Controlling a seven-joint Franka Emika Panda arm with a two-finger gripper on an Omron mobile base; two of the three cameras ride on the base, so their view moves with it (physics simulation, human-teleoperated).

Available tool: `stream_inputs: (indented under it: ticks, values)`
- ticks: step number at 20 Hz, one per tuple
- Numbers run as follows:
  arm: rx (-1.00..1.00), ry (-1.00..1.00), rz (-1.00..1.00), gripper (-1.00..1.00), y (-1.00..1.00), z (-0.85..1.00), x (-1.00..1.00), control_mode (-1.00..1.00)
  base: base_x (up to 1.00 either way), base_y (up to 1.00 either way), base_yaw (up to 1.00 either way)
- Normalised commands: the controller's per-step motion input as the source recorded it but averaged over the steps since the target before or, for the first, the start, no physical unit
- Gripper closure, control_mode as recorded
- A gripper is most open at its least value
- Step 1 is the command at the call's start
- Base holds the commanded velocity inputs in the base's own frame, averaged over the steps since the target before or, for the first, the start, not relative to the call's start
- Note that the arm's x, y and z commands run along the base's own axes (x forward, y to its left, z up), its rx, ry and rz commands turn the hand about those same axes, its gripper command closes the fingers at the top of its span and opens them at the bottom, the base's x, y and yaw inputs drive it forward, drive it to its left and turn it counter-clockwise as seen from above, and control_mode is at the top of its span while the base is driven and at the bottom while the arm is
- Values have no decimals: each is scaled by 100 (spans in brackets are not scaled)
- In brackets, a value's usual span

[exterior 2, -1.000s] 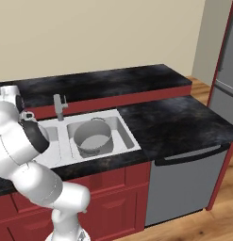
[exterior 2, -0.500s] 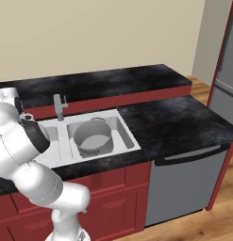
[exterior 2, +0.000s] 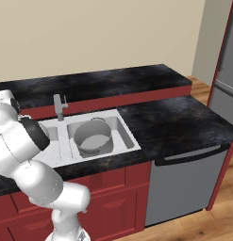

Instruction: Pick the pan and pot and place them in the sink. Then turn on the water.

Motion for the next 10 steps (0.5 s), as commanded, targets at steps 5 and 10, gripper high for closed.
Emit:
stream_inputs:
  ticks: [5, 10]
  values:
    - [-9, 0, -1, 100, 0, -2, 2, -100, 0, 0, 0]
    - [-12, 0, -2, 100, 0, -3, 17, -100, 0, 0, 0]
